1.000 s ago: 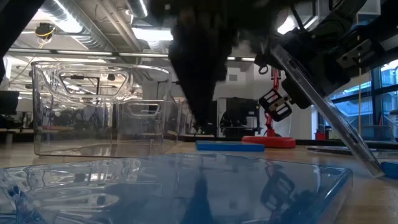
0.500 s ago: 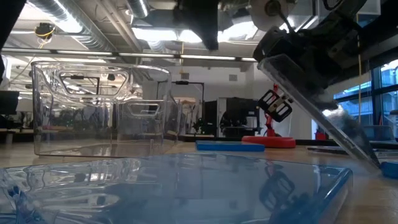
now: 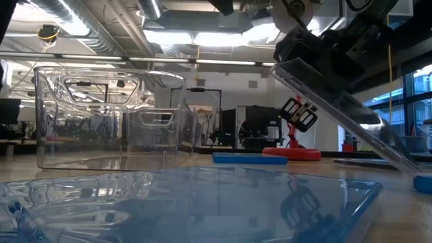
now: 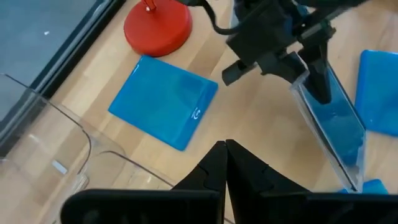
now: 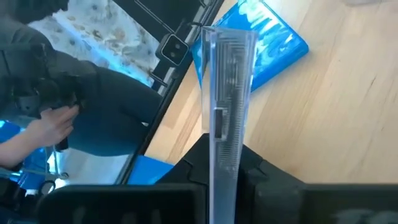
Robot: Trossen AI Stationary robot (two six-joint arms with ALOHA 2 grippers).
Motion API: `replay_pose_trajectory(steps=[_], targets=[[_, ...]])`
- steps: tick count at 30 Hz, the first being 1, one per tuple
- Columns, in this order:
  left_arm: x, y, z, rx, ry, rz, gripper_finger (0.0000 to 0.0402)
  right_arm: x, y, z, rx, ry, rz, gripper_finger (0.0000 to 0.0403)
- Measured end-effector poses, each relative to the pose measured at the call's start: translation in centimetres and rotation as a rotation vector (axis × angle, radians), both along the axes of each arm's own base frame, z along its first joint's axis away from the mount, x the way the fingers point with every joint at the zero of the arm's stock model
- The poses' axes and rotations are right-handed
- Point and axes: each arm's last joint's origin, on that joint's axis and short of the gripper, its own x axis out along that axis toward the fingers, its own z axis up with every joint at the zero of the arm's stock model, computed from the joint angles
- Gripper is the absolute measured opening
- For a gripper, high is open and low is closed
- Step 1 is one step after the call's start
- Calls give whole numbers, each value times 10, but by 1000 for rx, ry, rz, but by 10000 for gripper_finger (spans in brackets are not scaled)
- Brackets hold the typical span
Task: Pick & place jewel cases by type
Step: Put the middle black cd case into the bottom transparent bin
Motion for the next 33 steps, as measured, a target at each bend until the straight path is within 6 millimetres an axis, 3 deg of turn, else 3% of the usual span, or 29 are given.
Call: replay_pose_trajectory(steps=[5, 8, 12, 17, 21, 27, 33], targets=[[-6, -4, -2, 14, 49, -5, 3, 7, 0, 9, 86, -3, 8, 18], [-21, -4, 1, 40, 104, 45, 3, 18, -1, 25, 117, -8, -5, 16], [-43, -8, 18, 91, 52, 107, 3, 37, -5, 52, 113, -23, -82, 24], [-73, -10, 51, 131, -96, 136, 3, 63, -13, 95, 70, -57, -324, 21], [-91, -6, 68, 93, -172, 156, 3, 76, -18, 117, 1, -92, -605, 16], [-100, 3, 79, 96, -194, 154, 3, 80, -19, 122, 1, -77, -886, 25], [-96, 12, 78, 138, -122, 95, 3, 94, -15, 102, 94, -26, -1033, 16]])
